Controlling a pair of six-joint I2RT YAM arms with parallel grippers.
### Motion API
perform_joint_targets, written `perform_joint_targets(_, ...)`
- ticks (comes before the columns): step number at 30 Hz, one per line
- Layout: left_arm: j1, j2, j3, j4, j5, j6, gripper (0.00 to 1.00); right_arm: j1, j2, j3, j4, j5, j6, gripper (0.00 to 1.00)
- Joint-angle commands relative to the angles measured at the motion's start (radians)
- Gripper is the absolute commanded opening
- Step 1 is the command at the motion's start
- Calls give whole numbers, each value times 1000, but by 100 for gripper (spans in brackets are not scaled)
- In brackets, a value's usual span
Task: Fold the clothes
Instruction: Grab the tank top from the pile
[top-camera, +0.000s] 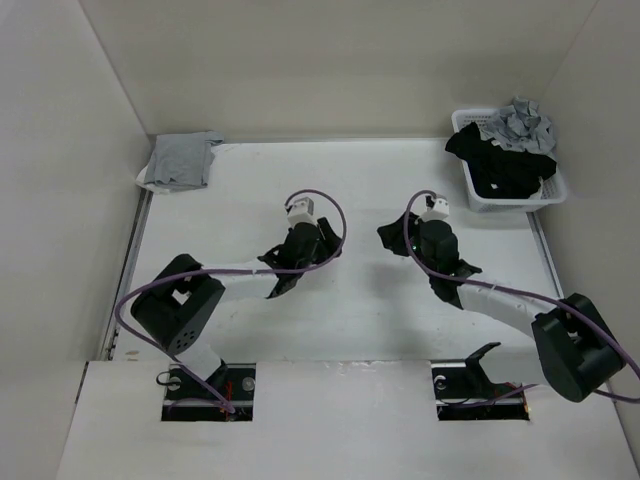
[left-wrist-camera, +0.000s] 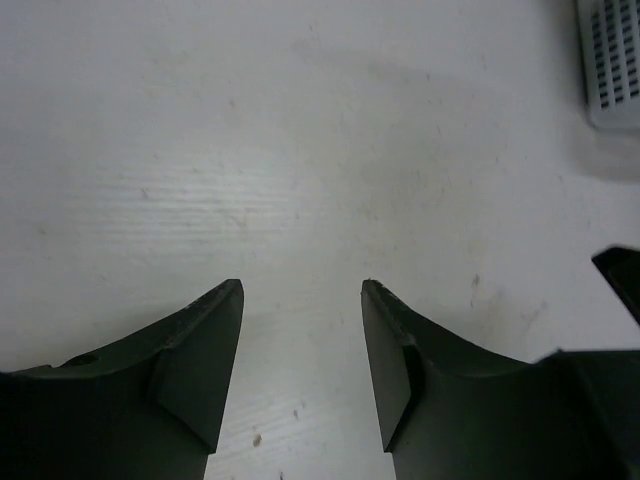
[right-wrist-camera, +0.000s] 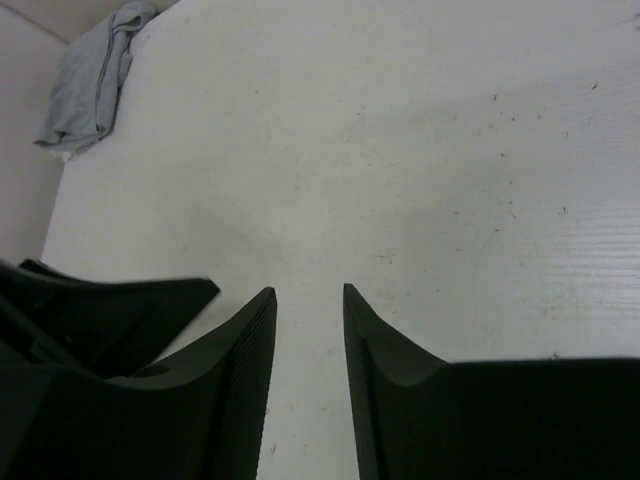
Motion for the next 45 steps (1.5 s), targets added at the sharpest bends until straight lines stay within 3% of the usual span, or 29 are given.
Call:
perform_joint_targets(1, -69, -30, -26, 25, 43, 44, 50, 17, -3, 35, 33, 61, -50, 40)
perform_joint_targets(4, -152, -17, -32, 34, 77, 60, 50, 17, -34, 110, -59, 64, -66, 36)
perform_joint_targets(7, -221, 2, -32, 74, 83, 118, 48, -5, -60, 217, -178, 80, -89, 14)
perform_joint_targets(8, -233, 3, -38, 92, 83, 133, 47, -21, -63, 240, -200, 87, -91, 11)
perform_joint_targets(11, -263, -17, -64, 143, 102, 164, 37, -112, -63, 332, -286, 94, -103, 2)
perform_joint_targets(13, -290, -39, -86, 187, 120, 208, 17, -280, -33, 447, -379, 120, -114, 0)
perform_joint_targets(16, -310, -59, -90, 183, 117, 219, 10, -437, 41, 547, -429, 117, -99, 0)
perform_joint_targets(20, -329, -83, -101, 193, 114, 233, 14, -607, 225, 725, -496, 85, -99, 8)
perform_joint_targets(25, -310, -94, -118, 206, 119, 224, 31, -764, 459, 916, -536, 35, -93, 37)
perform_joint_targets(30, -287, -97, -129, 213, 123, 207, 36, -827, 634, 1046, -596, 18, -103, 44)
perform_joint_targets(37, -261, -82, -132, 224, 154, 176, 36, -847, 788, 1130, -593, 2, -112, 44)
perform_joint_targets(40, -255, -76, -132, 233, 163, 169, 36, -847, 819, 1148, -585, 10, -102, 39)
perform_joint_targets(42, -254, -73, -132, 239, 172, 164, 36, -847, 837, 1155, -559, 2, -96, 32)
perform_joint_targets(45, -254, -63, -129, 241, 182, 161, 36, -842, 845, 1152, -527, -13, -94, 8)
